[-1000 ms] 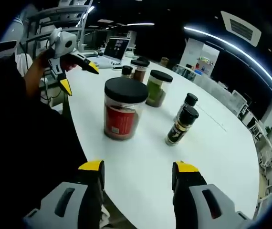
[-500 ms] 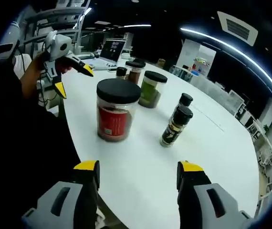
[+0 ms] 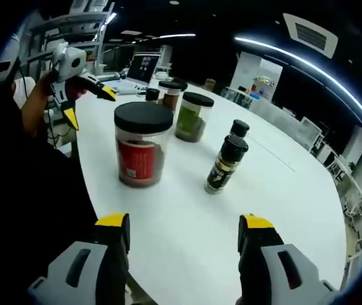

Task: Pick up the mixed condiments and ingredients on the table and sort them into separate groups

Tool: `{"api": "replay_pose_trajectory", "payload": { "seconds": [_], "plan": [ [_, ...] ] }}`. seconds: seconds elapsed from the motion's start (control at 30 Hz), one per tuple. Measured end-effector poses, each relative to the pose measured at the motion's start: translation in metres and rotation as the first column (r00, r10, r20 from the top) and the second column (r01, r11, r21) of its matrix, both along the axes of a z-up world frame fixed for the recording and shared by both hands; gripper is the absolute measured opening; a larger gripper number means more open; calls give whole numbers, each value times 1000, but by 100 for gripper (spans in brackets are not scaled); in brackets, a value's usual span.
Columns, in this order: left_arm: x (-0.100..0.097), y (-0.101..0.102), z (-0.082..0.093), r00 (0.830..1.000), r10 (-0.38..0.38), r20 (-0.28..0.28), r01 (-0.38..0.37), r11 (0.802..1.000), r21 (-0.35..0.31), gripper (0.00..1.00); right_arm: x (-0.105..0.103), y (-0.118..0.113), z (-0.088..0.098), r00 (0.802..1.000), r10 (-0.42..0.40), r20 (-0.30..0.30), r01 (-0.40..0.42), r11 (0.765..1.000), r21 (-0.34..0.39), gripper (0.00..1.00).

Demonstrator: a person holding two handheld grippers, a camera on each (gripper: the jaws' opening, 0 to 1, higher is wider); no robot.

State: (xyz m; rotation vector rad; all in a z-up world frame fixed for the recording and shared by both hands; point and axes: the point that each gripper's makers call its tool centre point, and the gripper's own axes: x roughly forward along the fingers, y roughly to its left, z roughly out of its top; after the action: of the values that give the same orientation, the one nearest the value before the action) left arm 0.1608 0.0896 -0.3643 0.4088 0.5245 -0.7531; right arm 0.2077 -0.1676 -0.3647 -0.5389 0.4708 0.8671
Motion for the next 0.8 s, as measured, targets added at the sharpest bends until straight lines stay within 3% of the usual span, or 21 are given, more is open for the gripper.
{"api": "replay_pose_trajectory", "payload": {
  "seconds": [0.17, 0.27, 0.4, 0.8],
  "plan": [
    [0, 1, -2, 1000, 1, -3, -1, 1000, 6, 76, 5, -1, 3, 1000, -14, 7, 14, 1000, 9, 70],
    [0, 1, -4, 1000, 0, -8, 0, 1000, 6, 76, 11, -2, 9, 999, -32, 10, 31, 998, 50, 76],
    [0, -1, -6, 1000, -4, -13, 4, 1000, 6, 76, 19, -5, 15, 998, -59, 19, 58, 995, 80, 75],
    [3, 2, -10, 1000, 14, -28, -14, 1000, -9, 76, 35, -6, 14, 994, -101, 43, 98, 993, 72, 73]
  ]
}}
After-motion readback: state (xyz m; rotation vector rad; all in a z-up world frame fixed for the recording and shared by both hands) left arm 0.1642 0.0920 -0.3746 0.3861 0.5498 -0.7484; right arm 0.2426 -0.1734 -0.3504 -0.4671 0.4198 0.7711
